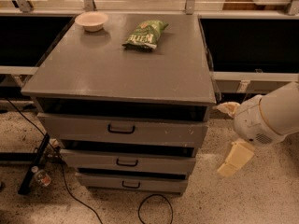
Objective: Open top drawer
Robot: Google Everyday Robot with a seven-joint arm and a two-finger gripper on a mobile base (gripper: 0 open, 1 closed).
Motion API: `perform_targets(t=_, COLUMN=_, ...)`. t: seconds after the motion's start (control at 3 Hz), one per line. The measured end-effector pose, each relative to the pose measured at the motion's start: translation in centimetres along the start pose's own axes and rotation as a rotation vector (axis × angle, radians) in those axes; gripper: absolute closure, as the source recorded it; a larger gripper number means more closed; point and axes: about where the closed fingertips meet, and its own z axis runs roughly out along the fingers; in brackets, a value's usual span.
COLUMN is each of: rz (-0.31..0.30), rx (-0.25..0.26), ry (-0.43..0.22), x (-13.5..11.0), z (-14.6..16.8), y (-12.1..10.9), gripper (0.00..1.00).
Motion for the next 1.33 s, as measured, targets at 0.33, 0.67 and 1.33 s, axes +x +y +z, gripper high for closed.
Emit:
perform_targets(t=0.33, rz=0.006, rx=0.087, ry=-0.018, x=-0.3, z=2.1, y=-0.5, gripper=0.00)
perform_targets(t=0.67, rz=0.005, rx=0.119, ry=-0.025, x=-0.5, z=2.0, y=-1.2, gripper=0.00)
perform_targets(t=1.33, rz=-0.040, rx=0.079, ry=-0.067, x=-0.9, z=2.3, y=1.1, gripper=0.00)
